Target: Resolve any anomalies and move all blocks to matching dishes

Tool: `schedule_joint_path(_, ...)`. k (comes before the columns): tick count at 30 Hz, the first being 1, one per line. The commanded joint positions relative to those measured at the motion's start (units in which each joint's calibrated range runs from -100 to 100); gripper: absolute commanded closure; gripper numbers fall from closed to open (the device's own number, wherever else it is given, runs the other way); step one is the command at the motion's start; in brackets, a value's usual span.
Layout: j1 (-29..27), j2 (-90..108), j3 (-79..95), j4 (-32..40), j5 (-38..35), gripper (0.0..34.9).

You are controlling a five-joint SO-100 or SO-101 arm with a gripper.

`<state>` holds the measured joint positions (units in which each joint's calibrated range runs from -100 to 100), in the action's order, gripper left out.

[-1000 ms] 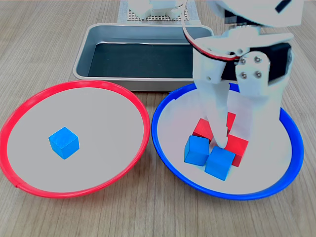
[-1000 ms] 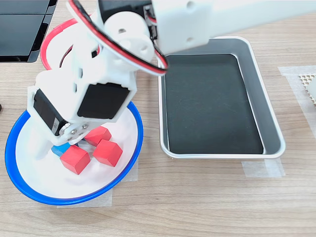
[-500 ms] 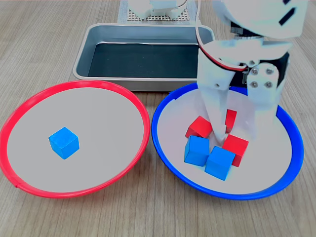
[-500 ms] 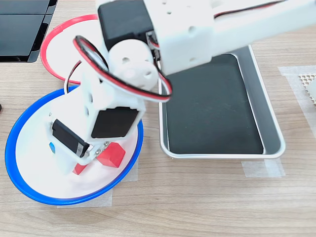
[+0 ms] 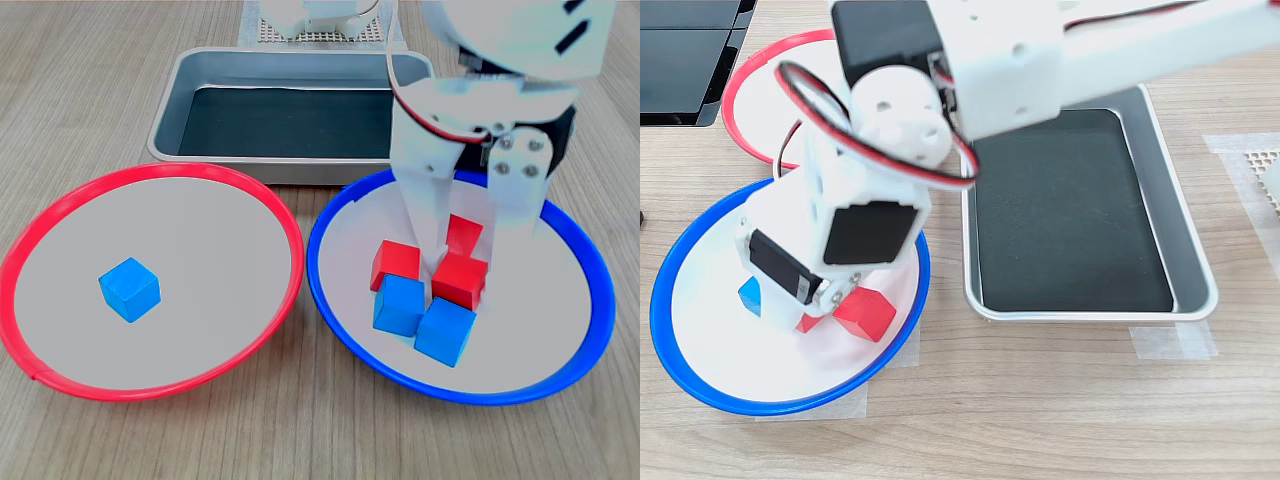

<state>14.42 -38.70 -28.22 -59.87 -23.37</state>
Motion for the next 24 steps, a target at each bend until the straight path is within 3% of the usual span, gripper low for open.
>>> schedule_joint_path(1,-2.05,8.47,-3.59,-5.30,2.15,34.7)
schedule_joint_path(6,-7.13,12.48,-8.97,-12.23,3.13,34.7)
schedule_joint_path(9,-13.44,13.84,-9.42,-14.38,1.56,34.7)
schedule_joint_path(15,-23.13,11.80,-5.14,-12.73,-3.22,34.7)
schedule_joint_path(21,-27.93,6.93,-2.05,-8.02,-6.79,34.5)
schedule_joint_path(24,-28.97,4.80,-1.68,-6.37,-8.74,29.7)
